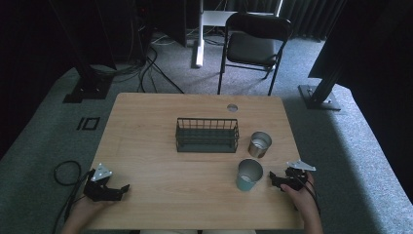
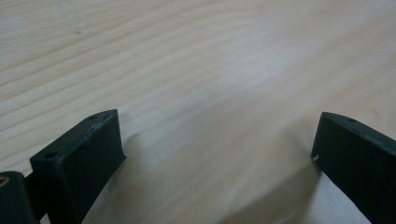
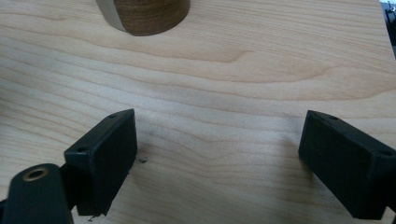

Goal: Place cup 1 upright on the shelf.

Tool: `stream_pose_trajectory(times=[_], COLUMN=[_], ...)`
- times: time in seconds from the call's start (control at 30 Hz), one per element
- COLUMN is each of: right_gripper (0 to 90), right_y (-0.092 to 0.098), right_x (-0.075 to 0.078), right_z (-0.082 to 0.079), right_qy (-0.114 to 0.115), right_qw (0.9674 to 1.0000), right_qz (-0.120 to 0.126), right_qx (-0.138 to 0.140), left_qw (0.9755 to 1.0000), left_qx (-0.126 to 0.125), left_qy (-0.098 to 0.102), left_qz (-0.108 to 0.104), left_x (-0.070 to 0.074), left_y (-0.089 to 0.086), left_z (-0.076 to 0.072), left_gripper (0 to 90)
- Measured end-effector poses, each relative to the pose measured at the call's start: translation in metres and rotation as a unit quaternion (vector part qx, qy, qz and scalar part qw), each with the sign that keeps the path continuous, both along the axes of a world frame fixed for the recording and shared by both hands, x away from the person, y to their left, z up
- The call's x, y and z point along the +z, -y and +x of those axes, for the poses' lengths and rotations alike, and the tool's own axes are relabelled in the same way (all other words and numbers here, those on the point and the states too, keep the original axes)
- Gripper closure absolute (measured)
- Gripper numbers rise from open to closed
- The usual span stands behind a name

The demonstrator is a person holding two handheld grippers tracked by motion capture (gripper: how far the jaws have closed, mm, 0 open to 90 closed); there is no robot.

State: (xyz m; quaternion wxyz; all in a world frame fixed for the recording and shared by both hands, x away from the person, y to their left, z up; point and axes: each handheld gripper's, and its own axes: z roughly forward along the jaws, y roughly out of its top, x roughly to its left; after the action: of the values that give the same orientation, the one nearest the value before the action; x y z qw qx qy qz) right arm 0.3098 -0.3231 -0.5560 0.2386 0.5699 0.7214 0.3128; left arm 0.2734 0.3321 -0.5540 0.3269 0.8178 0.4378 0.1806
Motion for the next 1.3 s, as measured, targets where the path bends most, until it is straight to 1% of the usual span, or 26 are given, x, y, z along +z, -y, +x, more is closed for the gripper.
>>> stream_pose_trajectory(times=[0.13, 0.4, 0.67, 0.77, 1.13, 1.23, 1.3], right_gripper=[11.2, 11.2, 11.2, 11.2, 11.1, 11.1, 11.1], right_y=[0.0, 0.0001, 0.0, 0.0, 0.0001, 0.0, 0.0001], right_x=[0.0, 0.0, 0.0, 0.0, -0.0001, -0.0001, -0.0001], right_z=[0.0, 0.0, 0.0, 0.0, 0.0, 0.0001, 0.0001], right_qy=[0.0, 0.0, 0.0, 0.0, 0.0, 0.0, 0.0], right_qw=[1.0, 1.0, 1.0, 1.0, 1.0, 1.0, 1.0], right_qz=[0.0, 0.0, 0.0, 0.0, 0.0, 0.0, 0.0], right_qx=[0.0, 0.0, 0.0, 0.0, 0.0, 0.0, 0.0], left_qw=[1.0, 0.9999, 0.9999, 0.9998, 0.9998, 0.9999, 0.9999], left_qx=[-0.007, -0.014, -0.016, -0.021, -0.02, -0.013, -0.015], left_qy=[-0.001, 0.0, 0.001, 0.0, 0.001, 0.002, -0.002], left_qz=[0.001, 0.001, 0.001, 0.001, 0.001, 0.001, 0.003], left_x=[0.0001, 0.0001, 0.0001, 0.0001, 0.0001, 0.0, 0.0008], left_y=[-0.0035, -0.0046, -0.0046, -0.0046, -0.0024, -0.0017, -0.0018], left_z=[-0.0014, -0.002, -0.0021, -0.0019, -0.0002, 0.0005, 0.0003], left_gripper=[2.6, 2.7, 2.8, 2.8, 2.7, 2.8, 2.8])
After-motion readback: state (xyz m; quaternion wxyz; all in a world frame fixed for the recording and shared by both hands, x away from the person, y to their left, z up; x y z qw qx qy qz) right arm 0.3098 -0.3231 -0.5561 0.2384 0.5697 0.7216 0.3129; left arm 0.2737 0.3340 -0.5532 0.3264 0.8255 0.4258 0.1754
